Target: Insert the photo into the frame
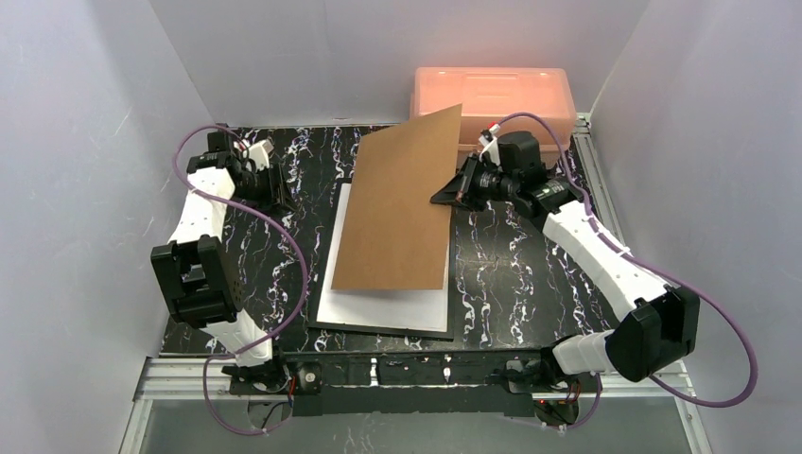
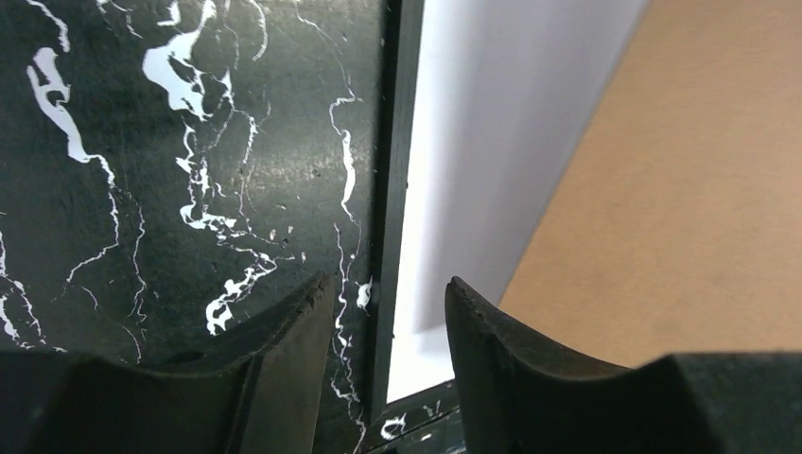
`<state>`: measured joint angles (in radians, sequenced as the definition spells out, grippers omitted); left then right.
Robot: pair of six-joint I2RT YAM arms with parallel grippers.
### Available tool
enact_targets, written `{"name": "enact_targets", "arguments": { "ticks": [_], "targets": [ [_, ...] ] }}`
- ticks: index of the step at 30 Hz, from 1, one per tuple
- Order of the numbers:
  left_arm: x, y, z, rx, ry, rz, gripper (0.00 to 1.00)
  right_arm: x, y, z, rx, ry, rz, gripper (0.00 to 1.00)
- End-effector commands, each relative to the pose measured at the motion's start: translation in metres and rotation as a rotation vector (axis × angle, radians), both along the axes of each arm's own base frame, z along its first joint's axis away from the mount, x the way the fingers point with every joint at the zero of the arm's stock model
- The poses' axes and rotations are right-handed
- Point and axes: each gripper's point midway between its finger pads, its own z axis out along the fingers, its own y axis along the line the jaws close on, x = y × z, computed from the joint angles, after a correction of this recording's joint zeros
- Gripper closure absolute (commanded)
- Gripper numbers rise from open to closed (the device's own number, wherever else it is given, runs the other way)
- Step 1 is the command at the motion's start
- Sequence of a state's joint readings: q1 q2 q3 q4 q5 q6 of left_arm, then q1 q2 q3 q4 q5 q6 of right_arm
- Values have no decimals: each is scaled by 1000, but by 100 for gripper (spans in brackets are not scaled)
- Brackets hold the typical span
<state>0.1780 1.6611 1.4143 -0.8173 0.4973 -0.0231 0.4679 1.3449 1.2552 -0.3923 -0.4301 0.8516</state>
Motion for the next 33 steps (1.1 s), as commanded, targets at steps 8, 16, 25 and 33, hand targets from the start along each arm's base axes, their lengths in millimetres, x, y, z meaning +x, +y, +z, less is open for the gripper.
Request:
{"name": "enact_targets", "arguments": {
  "ticks": [8,16,25,33],
  "targets": [
    [-45,-6,-5,-3,63,-204,53,-13,34,6,109,-44,80,99],
    [-48,-4,-17,7,87,-208,54,-22,45,-11,102,-24,91,99],
    [-53,-7,-24,-9,102,-211,55,-27,52,-25,80,-20,88,99],
    [-56,-6,-28,-6,107,-219,55,-28,55,-32,65,-28,77,99]
  ]
}}
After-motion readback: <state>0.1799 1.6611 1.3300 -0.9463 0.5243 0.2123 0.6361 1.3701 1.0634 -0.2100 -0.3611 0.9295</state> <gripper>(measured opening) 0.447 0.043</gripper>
